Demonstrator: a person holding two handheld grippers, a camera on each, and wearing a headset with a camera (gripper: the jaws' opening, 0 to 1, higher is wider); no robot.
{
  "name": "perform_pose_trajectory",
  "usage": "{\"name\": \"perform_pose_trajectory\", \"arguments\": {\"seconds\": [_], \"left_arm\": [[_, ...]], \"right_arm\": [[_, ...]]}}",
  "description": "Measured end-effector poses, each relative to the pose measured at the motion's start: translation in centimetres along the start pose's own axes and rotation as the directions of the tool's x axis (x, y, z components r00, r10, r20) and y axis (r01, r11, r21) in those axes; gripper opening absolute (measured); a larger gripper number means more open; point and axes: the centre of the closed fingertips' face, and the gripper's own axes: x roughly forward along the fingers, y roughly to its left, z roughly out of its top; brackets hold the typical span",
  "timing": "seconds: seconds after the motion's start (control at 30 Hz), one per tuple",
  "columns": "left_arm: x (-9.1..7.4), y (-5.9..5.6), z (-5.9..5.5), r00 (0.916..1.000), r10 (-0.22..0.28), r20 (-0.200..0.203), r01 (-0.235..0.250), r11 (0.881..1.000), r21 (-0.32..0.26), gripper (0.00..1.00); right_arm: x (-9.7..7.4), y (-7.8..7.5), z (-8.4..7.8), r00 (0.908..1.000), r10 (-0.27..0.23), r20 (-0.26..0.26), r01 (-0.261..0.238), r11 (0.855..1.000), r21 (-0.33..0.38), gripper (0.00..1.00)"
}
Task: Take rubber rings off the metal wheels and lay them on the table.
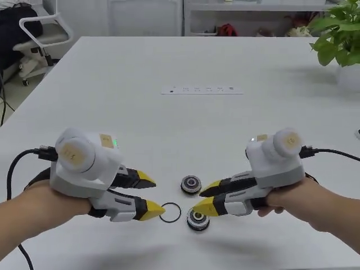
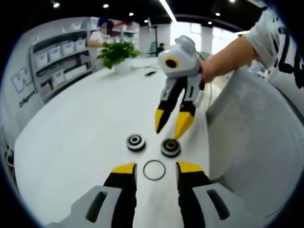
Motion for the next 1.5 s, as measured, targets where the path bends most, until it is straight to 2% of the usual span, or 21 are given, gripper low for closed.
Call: {"name": "perform_pose_trajectory", "arguments": {"seconds": [0.23,0.87,1.13,1.5], "left_arm": [[0.8,-0.2,0.5,0.9999,-0.014,0.002,0.014,1.0,0.007,0.33],[3.2,-1.1,1.0,0.9982,-0.059,-0.01,0.06,0.998,0.032,0.31],[4.4,-1.5,0.6,0.9964,-0.08,-0.03,0.081,0.996,0.037,0.31],[5.7,-2.4,0.1,0.9931,-0.104,-0.054,0.106,0.994,0.037,0.3]], "right_arm": [[-0.5,-0.2,-0.5,1.0,-0.007,0.001,0.007,1.0,-0.008,0.24],[-0.4,-0.2,-3.1,0.9986,-0.015,-0.051,0.012,0.998,-0.067,0.23],[-0.2,-0.3,-4.0,0.997,-0.016,-0.076,0.009,0.995,-0.096,0.2],[0.3,-0.4,-4.4,0.9959,-0.015,-0.089,0.005,0.994,-0.107,0.16]]}}
